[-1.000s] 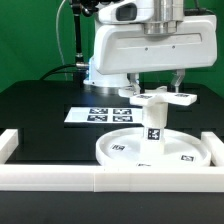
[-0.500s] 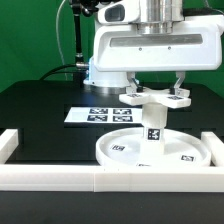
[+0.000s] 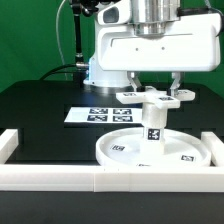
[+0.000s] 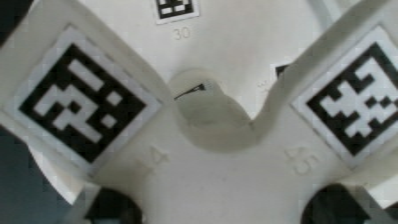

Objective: Assemble round table

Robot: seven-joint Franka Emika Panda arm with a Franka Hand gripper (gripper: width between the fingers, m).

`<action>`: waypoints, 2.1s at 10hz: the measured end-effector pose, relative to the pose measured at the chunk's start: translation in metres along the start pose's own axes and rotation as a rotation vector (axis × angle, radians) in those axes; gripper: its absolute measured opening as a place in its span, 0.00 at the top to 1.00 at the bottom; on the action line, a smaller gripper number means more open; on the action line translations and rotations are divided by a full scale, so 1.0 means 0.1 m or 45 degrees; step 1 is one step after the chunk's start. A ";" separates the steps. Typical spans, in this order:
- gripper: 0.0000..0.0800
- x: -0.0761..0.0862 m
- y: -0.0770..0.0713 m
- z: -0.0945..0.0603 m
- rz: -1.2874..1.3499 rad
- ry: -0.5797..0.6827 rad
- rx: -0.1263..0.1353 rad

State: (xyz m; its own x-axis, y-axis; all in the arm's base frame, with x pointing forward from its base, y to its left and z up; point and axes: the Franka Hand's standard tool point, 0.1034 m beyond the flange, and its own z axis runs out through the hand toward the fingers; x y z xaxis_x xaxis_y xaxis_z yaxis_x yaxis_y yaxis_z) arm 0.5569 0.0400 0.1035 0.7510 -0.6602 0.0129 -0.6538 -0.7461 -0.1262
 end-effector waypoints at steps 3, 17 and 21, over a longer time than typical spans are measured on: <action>0.45 0.02 0.01 0.00 0.430 -0.003 0.065; 0.21 0.07 -0.05 -0.18 1.454 -0.073 0.140; 0.19 0.06 -0.06 -0.21 1.291 -0.071 0.156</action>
Offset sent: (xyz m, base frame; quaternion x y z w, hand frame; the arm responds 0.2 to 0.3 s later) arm -0.0112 0.0083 -0.0089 -0.0035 -0.0347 0.3127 0.9492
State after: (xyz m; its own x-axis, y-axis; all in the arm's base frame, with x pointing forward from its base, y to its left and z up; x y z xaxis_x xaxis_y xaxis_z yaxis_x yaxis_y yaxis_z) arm 0.5631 0.0389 0.1253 -0.1452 -0.9685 -0.2024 -0.9723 0.1776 -0.1522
